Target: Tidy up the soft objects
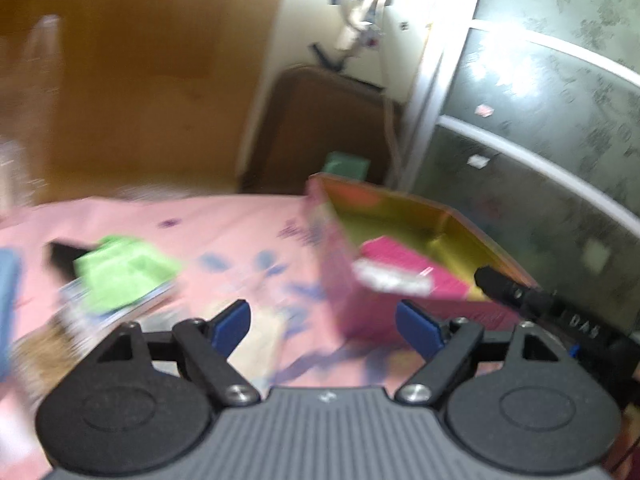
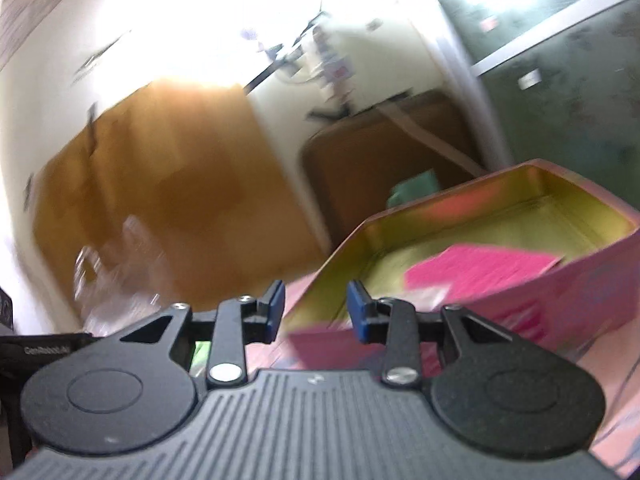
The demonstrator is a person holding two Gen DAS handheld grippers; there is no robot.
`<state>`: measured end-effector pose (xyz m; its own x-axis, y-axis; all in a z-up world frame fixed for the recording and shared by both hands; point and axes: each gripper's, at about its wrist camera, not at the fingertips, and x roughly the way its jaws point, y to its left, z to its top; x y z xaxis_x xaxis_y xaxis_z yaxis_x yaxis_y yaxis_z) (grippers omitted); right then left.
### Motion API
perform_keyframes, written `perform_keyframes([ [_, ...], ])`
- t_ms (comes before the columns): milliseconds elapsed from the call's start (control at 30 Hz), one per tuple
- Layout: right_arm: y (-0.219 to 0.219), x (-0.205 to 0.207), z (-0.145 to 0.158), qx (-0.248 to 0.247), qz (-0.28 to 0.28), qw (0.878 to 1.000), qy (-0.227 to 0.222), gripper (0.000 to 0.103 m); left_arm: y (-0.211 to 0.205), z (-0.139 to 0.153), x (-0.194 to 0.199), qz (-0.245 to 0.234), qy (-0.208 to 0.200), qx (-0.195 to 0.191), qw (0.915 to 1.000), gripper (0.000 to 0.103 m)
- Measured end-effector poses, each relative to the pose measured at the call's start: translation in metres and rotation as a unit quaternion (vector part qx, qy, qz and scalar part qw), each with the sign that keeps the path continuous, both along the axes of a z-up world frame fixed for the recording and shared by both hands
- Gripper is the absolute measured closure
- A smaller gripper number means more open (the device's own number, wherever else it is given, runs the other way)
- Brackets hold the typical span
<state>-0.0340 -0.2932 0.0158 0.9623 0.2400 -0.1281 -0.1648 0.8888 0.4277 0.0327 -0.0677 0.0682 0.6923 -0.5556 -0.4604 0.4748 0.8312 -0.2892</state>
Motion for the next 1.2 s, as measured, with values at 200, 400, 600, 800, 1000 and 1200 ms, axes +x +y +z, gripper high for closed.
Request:
perform_keyframes([
  [200, 0.064, 0.017, -0.02, -0.054, 0.09, 0.993, 0.059, 0.064, 0.064, -0.032, -0.036, 0.069, 0.016, 0.047, 0.9964, 0.019],
  [400, 0.09, 0.029, -0.027, -0.076, 0.129, 0.984, 0.094, 0.064, 0.111, -0.047, -0.044, 0.153, 0.019, 0.081, 0.9847, 0.019],
  [600, 0.095, 0.03, -0.031, -0.098, 0.125, 0.98, 0.12, 0.064, 0.127, -0.054, -0.044, 0.173, 0.029, 0.063, 0.9824, 0.018],
  [800, 0.104, 0.03, -0.034, -0.115, 0.119, 0.978, 0.123, 0.064, 0.121, -0.058, -0.04, 0.171, 0.036, 0.08, 0.9814, 0.017],
  [1000, 0.111, 0.028, -0.034, -0.131, 0.113, 0.977, 0.121, 0.061, 0.122, -0.059, -0.04, 0.178, 0.039, 0.081, 0.98, 0.016],
  [1200, 0.111, 0.026, -0.034, -0.13, 0.106, 0.979, 0.119, 0.058, 0.123, -0.058, -0.04, 0.181, 0.038, 0.083, 0.9792, 0.013],
])
